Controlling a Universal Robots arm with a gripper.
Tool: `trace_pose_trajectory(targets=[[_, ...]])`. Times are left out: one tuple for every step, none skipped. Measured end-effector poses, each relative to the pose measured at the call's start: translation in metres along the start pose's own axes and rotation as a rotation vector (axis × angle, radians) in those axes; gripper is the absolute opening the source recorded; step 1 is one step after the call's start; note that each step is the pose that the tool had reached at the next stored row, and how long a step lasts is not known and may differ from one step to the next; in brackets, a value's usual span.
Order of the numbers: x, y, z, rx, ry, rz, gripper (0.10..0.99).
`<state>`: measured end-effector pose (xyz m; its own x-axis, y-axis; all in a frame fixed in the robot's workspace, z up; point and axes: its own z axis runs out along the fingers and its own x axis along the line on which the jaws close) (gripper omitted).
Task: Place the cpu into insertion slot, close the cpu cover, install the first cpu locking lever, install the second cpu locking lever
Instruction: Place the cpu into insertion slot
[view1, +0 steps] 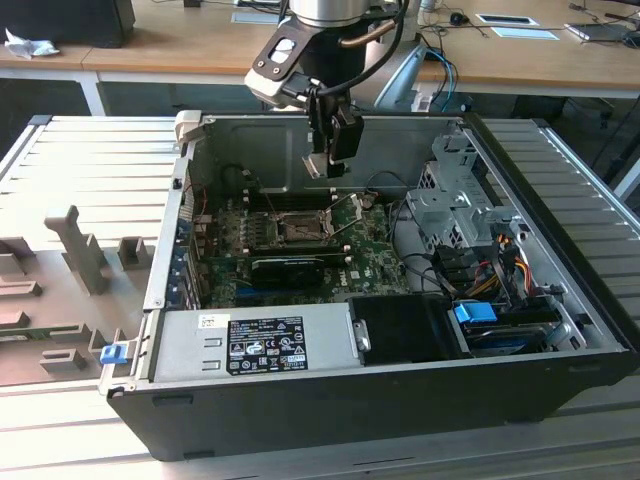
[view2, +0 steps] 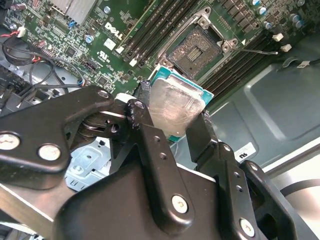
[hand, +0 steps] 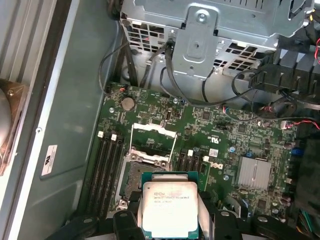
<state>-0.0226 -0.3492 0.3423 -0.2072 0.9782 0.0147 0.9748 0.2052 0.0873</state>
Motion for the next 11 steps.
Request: trace_pose_trajectory(targets=[[0.0000,0.0000,0.0002,0.000,-0.0001,0.001,0.533],[0.0000,0.0000,0.0003,0.000,-0.0001,0.002,0.533],[0.0000,0.0000,0.0003,0.000,-0.0002,0.002,0.533],[0.0000,0.0000,0.0004,0.000,-0.0002,0.002,0.533],[0.0000,-0.0001,0.0004,0.000,-0.0002,0.003,0.533],[0.0000,0.0000,0.0005,0.000,-0.0002,0.003,0.533],[0.0000,0.0000,0.0005,0.000,-0.0003,0.003,0.533],[0.0000,-0.0001,0.0005,0.000,-0.0003,0.003,0.533],[0.0000,-0.0001,0.0006,0.000,-0.0004,0.004,0.533],[0.0000,-0.0001,0.0007,0.000,-0.0004,0.004,0.533],[0.0000,-0.0001,0.0007,0.000,-0.0005,0.005,0.533]])
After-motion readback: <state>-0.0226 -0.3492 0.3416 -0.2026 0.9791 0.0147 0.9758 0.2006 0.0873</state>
